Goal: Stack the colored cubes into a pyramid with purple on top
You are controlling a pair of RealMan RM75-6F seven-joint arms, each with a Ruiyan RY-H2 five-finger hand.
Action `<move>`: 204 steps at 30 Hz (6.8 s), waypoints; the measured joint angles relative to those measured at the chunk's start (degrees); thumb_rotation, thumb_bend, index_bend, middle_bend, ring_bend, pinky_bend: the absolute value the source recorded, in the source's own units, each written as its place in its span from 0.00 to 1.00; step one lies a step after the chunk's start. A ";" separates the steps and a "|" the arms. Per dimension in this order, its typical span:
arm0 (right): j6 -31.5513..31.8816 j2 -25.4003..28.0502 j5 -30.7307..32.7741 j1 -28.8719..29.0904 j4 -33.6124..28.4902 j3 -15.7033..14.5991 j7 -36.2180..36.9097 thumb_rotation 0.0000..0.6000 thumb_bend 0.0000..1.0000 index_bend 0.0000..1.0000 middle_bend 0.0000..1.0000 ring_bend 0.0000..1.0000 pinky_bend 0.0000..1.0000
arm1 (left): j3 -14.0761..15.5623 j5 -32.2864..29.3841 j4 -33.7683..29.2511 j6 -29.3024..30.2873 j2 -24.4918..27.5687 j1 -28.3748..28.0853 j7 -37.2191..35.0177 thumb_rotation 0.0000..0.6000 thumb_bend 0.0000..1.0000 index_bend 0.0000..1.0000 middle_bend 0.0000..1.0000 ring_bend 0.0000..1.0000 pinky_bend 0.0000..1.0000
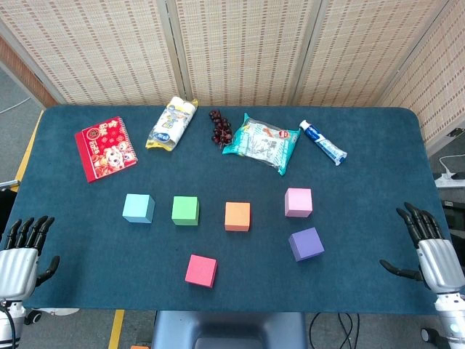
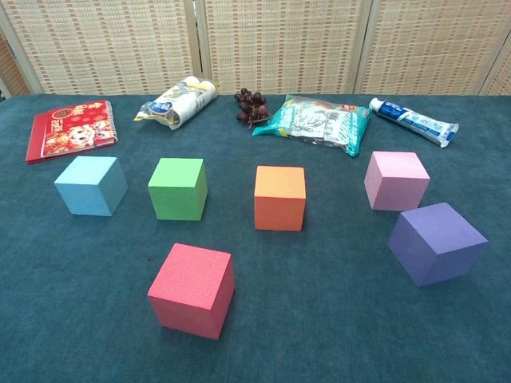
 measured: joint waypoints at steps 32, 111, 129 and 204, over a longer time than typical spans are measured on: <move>1.69 7.94 -6.38 1.11 -8.24 3.27 -2.27 1.00 0.07 0.00 0.03 0.00 0.05 | -5.12 -3.46 8.84 -29.03 0.37 -19.44 -13.74 1.00 0.34 0.02 0.04 0.03 0.09; 1.23 5.39 -3.57 -1.50 -4.50 4.70 0.07 1.00 0.07 0.00 0.03 0.00 0.05 | -3.31 -8.42 21.97 -45.51 -15.17 -37.98 -25.58 1.00 0.34 0.19 0.28 0.29 0.27; 1.17 5.31 -3.45 -1.75 -3.96 4.82 0.69 1.00 0.07 0.00 0.03 0.00 0.05 | -2.85 -9.31 21.29 -44.90 -15.64 -37.94 -23.05 1.00 0.34 0.18 0.27 0.29 0.27; -40.81 -24.94 41.92 43.25 -3.86 15.15 -38.96 1.00 0.06 0.36 0.31 0.18 0.31 | 0.97 -3.76 4.17 -30.26 -0.72 -26.92 -21.21 1.00 0.34 0.00 0.00 0.00 0.13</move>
